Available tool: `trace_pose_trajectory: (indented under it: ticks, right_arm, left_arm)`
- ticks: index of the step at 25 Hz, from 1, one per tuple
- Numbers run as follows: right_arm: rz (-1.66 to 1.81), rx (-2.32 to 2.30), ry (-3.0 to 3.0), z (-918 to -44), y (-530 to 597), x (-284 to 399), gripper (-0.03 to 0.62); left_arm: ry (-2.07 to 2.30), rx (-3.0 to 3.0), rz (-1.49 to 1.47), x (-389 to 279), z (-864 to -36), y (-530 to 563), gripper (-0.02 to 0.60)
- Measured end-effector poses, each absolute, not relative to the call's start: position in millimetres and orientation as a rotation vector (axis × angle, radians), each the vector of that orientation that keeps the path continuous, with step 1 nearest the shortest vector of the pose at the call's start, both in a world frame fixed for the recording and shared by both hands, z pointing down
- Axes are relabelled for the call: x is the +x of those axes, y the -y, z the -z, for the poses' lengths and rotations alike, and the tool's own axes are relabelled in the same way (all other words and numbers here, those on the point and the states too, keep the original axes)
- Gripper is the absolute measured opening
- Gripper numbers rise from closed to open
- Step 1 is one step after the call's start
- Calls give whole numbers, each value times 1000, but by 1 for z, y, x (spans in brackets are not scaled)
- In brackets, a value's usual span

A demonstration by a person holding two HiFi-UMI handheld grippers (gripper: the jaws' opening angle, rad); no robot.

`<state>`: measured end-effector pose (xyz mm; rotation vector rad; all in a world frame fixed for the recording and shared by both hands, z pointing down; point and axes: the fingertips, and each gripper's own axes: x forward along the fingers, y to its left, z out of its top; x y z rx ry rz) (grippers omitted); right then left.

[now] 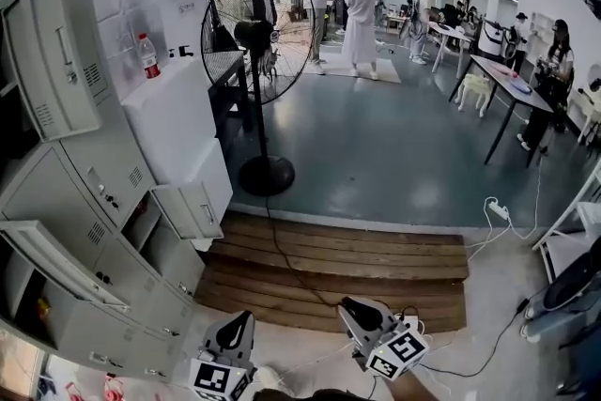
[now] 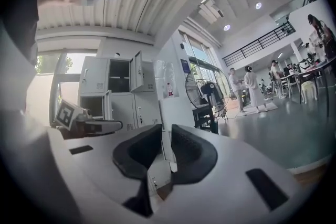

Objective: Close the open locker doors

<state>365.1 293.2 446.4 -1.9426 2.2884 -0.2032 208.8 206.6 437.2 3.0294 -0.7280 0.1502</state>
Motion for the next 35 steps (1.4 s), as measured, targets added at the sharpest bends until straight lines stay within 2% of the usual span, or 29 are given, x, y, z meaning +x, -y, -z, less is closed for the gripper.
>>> trace_pose_trajectory:
  ticks: [14,35]
  right_arm:
    - [177,-1894,-2304,-432,-107,307,67]
    - [249,-1338,-2686,-430,38,260,67]
  left_arm:
    - [734,3053,-107,159,-424,-28,8]
    - [1325,2832,-181,107,-419,44,8]
